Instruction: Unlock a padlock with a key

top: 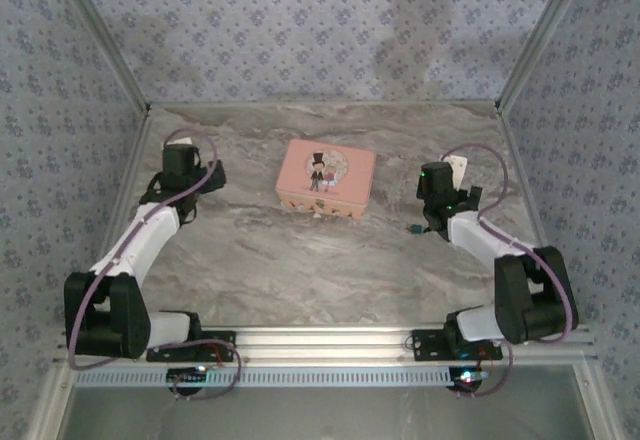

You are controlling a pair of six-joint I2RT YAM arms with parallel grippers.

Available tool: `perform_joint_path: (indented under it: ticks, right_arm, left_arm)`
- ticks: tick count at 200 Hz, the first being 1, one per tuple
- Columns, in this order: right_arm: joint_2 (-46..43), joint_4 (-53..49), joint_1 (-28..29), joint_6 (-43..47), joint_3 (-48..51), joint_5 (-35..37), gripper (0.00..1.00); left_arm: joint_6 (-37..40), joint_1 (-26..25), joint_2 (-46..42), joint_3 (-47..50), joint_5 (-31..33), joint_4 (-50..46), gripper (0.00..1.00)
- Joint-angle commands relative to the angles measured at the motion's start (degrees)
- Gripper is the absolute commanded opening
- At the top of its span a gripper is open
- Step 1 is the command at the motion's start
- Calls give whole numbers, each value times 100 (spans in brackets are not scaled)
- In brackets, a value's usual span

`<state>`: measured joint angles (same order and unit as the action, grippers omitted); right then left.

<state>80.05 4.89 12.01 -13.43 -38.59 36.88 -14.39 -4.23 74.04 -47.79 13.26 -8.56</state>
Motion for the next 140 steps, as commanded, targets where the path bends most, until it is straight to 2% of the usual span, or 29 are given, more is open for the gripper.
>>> perform_joint_path:
  ticks: [1,14,26,33,44,53,64,71,85,96,107,113,118,126,140]
  right_arm:
    - [221,1104,-50,436,259,323,100]
    - [389,1541,-50,684,427,326,100]
    - [525,2138,-69,987,622,415,100]
    - [510,2152,-63,1066,671,326,100]
    - [525,3148,-115,1382,1005,181,100]
    - [510,3436,-270,1360,1176,-183,100]
    - [513,3526,-473,1194,1289,-577,100]
    - [564,3919,-582,1419,1407,-779,100]
    - [435,3621,-783,1067,1441,-1326,100]
    - [493,3904,-981,1305,1531,-1892,100]
    - [619,3955,-1257,1326,1539,-2842,100]
    - [791,4550,-1371,1370,1731,-3208,100]
    - [841,4750,-1369,1329,1818,-3104,100]
    - [688,4381,-1339,1257,1767,-2847,100]
    - [773,4491,-1156,1392,1753,-2539,100]
  left_arm:
    - [616,123,123,701,128,1133,98]
    - [859,141,204,1178,177,2071,98]
    - [825,227,337,1474,190,2763,98]
    - [760,303,449,1599,135,3094,98]
    - [772,383,650,1718,71,3474,98]
    - [820,405,831,1824,113,3899,98]
    - [929,422,876,1772,37,3892,98]
    - [1030,425,942,1945,-100,4350,98]
    - [1087,490,1240,2313,-468,5268,98]
    - [1246,470,1500,2547,-695,6018,98]
    - [1219,467,1331,2387,-713,5353,98]
    - [1228,467,1411,2483,-711,5722,98]
    - [1235,467,1441,2506,-679,5804,98]
    - [1213,456,1355,2419,-654,5474,98]
    - [1250,402,1384,2467,-516,5620,98]
